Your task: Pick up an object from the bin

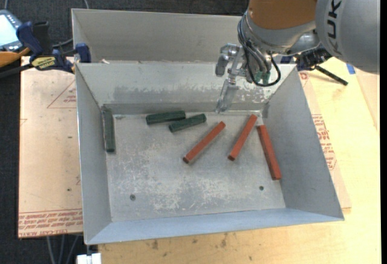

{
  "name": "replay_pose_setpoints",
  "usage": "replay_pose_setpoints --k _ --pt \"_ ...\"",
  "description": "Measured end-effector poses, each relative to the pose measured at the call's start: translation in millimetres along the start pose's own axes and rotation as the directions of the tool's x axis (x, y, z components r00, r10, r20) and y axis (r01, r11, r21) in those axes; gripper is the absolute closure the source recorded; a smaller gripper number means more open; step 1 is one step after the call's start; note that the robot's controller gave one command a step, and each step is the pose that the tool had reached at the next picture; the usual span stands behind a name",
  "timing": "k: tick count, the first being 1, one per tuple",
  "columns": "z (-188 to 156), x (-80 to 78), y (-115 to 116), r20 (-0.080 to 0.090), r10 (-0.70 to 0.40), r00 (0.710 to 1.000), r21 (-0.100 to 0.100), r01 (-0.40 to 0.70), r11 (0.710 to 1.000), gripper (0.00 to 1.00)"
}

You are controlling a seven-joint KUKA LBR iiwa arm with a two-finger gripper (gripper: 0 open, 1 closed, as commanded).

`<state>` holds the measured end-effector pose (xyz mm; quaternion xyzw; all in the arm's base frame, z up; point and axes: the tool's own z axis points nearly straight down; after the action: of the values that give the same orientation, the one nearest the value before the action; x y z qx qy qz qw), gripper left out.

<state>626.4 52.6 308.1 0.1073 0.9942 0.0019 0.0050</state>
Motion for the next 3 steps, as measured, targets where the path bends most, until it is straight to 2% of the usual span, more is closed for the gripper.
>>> replay_pose_setpoints --k 1,2,3 --pt "158 5.2 51 -0.017 -0.145 0.989 0.003 0.145 0.989 0.00" --pt "239 -4.0 -7 -0.011 -0.128 0.992 0.003 0.129 0.992 0.00" --pt "231 -7.0 -3 -0.003 -0.133 0.991 -0.001 0.133 0.991 1.00"
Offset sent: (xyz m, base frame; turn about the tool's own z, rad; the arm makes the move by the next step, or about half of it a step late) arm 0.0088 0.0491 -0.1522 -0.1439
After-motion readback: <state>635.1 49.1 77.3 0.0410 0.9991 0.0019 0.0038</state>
